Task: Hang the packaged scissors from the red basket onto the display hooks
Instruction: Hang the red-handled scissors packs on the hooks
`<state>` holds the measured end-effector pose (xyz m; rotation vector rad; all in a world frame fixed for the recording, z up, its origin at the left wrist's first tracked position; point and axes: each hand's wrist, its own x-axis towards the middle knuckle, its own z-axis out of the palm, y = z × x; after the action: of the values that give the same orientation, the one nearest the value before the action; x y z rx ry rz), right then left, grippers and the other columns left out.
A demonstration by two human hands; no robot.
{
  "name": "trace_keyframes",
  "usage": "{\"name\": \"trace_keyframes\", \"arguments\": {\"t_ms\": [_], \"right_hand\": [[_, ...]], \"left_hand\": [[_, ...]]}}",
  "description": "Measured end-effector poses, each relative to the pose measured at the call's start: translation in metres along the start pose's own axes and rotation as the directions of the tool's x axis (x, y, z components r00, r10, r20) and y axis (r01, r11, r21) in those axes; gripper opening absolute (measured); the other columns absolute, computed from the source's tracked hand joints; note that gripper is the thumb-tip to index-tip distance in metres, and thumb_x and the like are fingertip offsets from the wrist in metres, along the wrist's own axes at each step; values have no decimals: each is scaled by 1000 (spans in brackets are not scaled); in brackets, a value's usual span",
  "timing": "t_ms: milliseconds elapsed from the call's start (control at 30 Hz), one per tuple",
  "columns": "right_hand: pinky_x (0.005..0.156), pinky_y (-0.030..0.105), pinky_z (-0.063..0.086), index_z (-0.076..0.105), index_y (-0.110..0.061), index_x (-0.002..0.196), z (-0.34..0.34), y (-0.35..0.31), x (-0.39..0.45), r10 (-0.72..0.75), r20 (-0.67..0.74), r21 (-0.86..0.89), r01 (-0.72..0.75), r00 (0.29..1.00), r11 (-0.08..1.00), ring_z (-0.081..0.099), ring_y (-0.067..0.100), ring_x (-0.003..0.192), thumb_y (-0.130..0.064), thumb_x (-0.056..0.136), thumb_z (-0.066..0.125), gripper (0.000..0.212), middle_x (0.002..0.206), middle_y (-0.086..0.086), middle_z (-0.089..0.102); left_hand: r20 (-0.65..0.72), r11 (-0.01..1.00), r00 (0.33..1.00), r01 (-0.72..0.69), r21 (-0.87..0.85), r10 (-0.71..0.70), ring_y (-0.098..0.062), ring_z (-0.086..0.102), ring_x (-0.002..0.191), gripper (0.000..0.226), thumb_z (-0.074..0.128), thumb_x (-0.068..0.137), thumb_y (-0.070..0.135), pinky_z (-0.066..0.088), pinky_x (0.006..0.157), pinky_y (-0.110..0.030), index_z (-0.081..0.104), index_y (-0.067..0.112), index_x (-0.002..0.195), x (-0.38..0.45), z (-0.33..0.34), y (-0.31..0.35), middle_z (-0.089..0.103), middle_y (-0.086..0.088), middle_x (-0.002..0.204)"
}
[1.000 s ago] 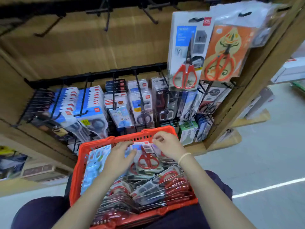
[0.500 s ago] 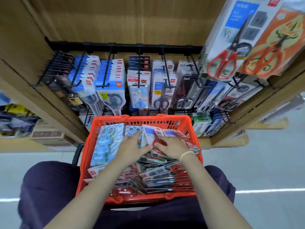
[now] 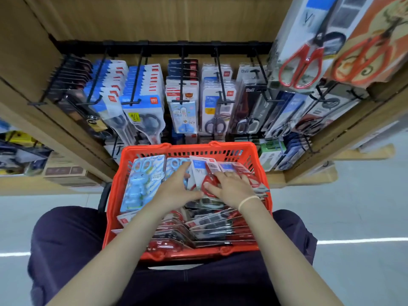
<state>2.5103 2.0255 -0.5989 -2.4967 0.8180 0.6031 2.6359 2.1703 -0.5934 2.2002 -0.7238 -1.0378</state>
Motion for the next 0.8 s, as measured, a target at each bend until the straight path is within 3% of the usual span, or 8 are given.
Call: {"name": "trace_keyframes", "arguments": {"t_ms": [100, 200, 300, 433, 500, 567, 700, 800], "right_hand": [[117, 47, 20, 27, -25, 157, 0, 1, -1, -4, -19, 12, 4, 1000, 1000, 35, 26, 145, -65, 100, 31, 70, 155, 10, 44], [116, 45, 20, 30, -27, 156, 0, 3, 0, -6, -26, 55, 8, 1000, 998, 35, 27, 144, -64, 102, 29, 66, 152, 10, 47], [115, 45, 19, 36, -28, 153, -2, 5, -2, -10, -27, 104, 12, 1000, 994, 37, 28, 143, -62, 103, 29, 61, 150, 12, 50], [115, 45, 19, 39, -28, 151, -2, 6, -2, -23, -44, 130, 28, 999, 991, 39, 28, 141, -62, 102, 30, 61, 148, 10, 53], [115, 45, 21, 41, -28, 150, -2, 8, -1, -32, -67, 184, 44, 997, 982, 41, 26, 140, -63, 101, 34, 61, 148, 6, 53], [115, 44, 25, 45, -29, 148, -3, 11, -1, -47, -106, 281, 75, 993, 957, 46, 23, 137, -62, 99, 43, 60, 148, 0, 54], [108, 38, 42, 57, -27, 136, -5, 16, -3, -33, -180, 503, 121, 983, 856, 58, 16, 123, -50, 90, 68, 52, 130, -4, 65], [106, 33, 45, 55, -26, 135, -6, 18, -5, 7, -211, 659, 137, 977, 739, 55, 9, 117, -37, 87, 77, 54, 122, -5, 58]], "left_hand": [[-4, 970, 999, 39, -240, -41, -15, 66, 98, 91, 87, 81, 19, 50, 82, -26, 34, 37, 153, 2, -4, 1, 58, 6, 121], [-40, 919, 996, 62, -389, -84, -9, 62, 102, 82, 84, 84, 15, 48, 91, -31, 40, 37, 149, 3, -8, 3, 57, 5, 118], [-39, 847, 986, 118, -518, -161, -24, 65, 109, 82, 84, 81, 8, 52, 102, -44, 42, 30, 148, 9, 0, 6, 59, -3, 118], [-40, 788, 952, 227, -572, -303, -36, 68, 111, 101, 86, 63, 24, 56, 99, -49, 39, 14, 152, 21, 10, 13, 65, -19, 128], [42, 791, 954, 271, -549, -297, -31, 74, 97, 79, 84, 71, 25, 63, 77, -40, 53, 1, 140, 22, 14, 20, 71, -21, 116], [106, 784, 956, 286, -550, -275, -17, 73, 67, 34, 73, 92, 13, 54, 51, -24, 65, -3, 121, 18, 19, 30, 74, -13, 90], [121, 755, 960, 274, -596, -252, -25, 74, 87, 26, 67, 96, 6, 59, 77, -34, 67, 1, 122, 20, 25, 27, 77, -13, 102], [91, 745, 969, 234, -625, -228, -27, 73, 93, 26, 70, 94, 5, 59, 85, -38, 65, 7, 119, 13, 22, 22, 76, -12, 107]]}}
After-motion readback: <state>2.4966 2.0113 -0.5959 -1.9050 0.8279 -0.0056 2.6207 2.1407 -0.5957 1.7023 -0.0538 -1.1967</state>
